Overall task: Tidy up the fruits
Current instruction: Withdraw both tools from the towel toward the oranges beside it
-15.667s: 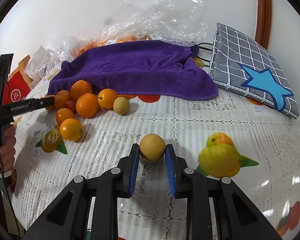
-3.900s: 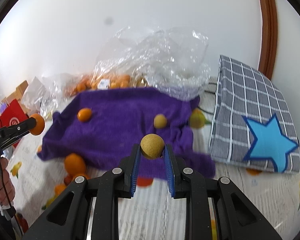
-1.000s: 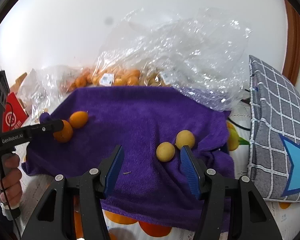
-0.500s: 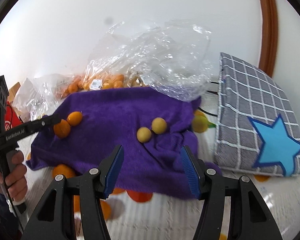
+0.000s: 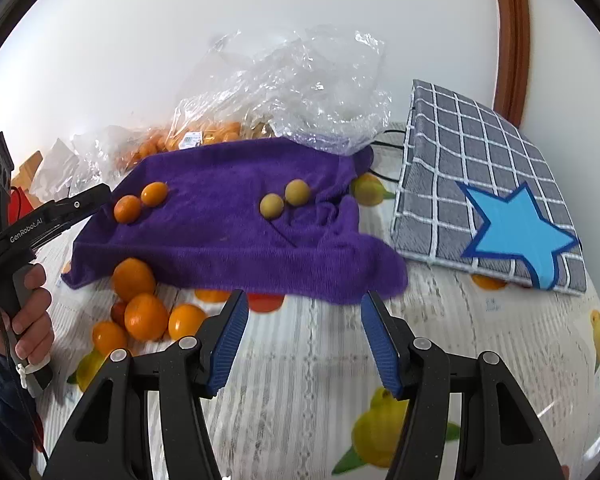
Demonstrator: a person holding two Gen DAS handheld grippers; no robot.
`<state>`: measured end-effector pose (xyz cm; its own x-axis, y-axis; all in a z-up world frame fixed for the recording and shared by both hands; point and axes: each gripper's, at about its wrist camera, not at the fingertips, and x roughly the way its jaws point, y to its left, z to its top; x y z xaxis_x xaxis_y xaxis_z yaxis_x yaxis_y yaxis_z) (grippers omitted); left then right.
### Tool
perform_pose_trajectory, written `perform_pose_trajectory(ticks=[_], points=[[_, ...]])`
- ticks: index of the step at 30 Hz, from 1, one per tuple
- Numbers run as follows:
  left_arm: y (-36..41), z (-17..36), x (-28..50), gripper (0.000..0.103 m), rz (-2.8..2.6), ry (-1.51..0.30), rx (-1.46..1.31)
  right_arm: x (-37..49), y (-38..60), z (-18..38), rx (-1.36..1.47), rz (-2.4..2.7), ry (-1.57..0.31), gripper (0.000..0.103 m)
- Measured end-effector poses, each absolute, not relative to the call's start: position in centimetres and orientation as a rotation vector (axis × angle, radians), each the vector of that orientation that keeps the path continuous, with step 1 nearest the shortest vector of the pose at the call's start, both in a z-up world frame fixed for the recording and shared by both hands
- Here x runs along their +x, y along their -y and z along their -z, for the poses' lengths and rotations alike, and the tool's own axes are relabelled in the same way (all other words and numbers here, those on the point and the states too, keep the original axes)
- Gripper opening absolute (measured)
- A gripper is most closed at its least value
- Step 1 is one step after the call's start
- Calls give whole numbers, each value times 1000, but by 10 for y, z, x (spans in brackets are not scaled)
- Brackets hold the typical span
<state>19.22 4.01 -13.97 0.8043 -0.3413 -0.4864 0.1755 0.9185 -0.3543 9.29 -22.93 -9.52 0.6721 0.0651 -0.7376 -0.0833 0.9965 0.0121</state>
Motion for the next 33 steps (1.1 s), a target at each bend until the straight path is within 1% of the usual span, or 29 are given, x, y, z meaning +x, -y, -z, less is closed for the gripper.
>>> perform_pose_trajectory(ticks=[11,23,26,30,32,33], points=[[-55,150,163,59,282,-590,-362,73,224,102,-21,-107,-849,58],[-60,160,136,59,205,-638,-317,77,218,105,-8,-121,-854,58],[-65,162,136,59,196,-648,-334,77,214,107,-8,-134,-857,53],[-69,164,137,59,186,-661,-346,78,206,113,-8,-169,-863,50],[-69,165,137,59,178,-663,-346,81,198,116,-11,-200,-878,45],[-69,166,137,59,175,-666,-346,82,195,117,-9,-214,-878,45]])
